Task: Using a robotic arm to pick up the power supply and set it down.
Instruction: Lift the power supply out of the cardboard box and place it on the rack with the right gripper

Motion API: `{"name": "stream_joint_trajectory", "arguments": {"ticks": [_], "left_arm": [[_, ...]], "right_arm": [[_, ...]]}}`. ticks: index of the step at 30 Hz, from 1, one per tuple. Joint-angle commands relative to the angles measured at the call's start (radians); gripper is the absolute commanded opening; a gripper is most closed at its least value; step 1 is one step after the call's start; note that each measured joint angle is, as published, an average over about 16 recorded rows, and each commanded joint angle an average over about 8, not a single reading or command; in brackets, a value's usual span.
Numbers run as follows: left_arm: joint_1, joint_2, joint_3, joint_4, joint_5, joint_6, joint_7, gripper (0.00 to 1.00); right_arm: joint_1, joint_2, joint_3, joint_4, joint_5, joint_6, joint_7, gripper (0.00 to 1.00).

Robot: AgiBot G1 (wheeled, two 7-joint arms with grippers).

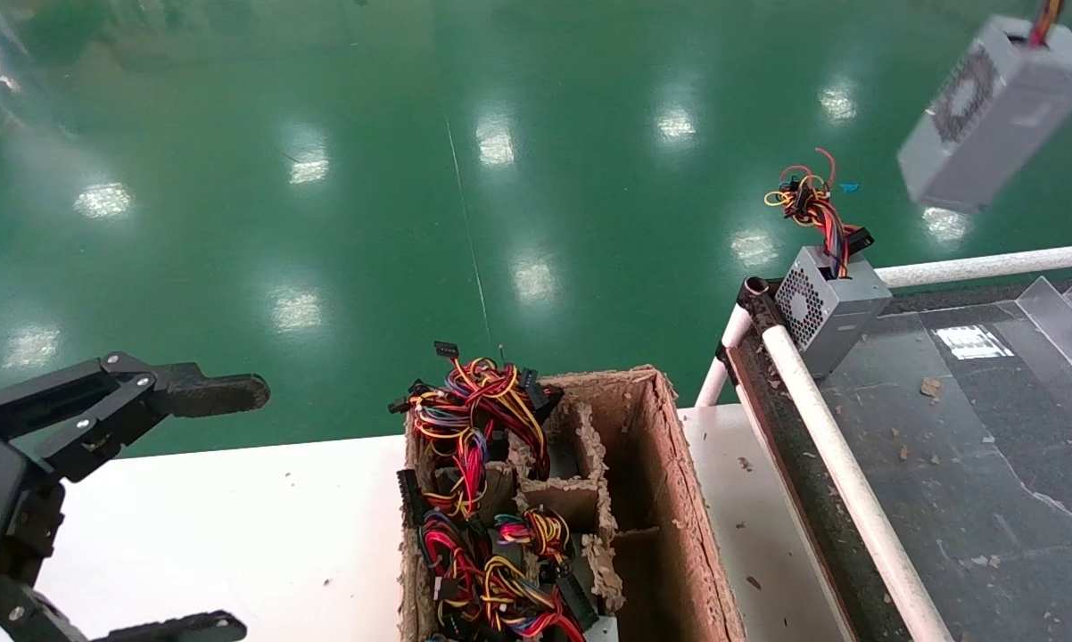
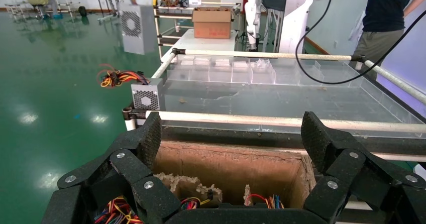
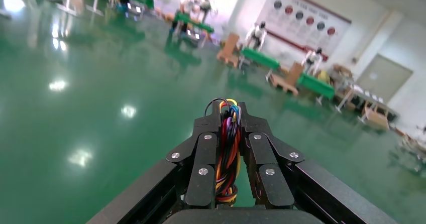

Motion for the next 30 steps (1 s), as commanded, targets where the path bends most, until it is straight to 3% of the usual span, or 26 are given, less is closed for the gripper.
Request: {"name": "stream_joint_trajectory", "arguments": {"ticks": [1, 11, 19, 30], "left_arm": [[0.000, 0.000, 0.000, 0.000, 0.000, 0.000, 0.000, 1.00], [0.000, -0.001, 0.002, 0.000, -0.001, 0.000, 0.001, 1.00], [-0.001, -0.001, 0.003, 0.000, -0.002, -0.001, 0.001, 1.00], [-0.001, -0.002, 0.004, 0.000, -0.002, -0.001, 0.002, 1.00]], "right_arm": [[0.014, 0.020, -0.004, -0.042, -0.010, -0.023, -0.027, 0.00], [-0.009, 0.110, -0.008, -0.157, -0.005, -0.160, -0.093, 0.00], [-0.053, 0.150, -0.021, -0.163, -0.006, -0.256, -0.121, 0.00], [-0.147, 0.100, -0.032, -0.095, -0.006, -0.221, -0.116, 0.00]]}}
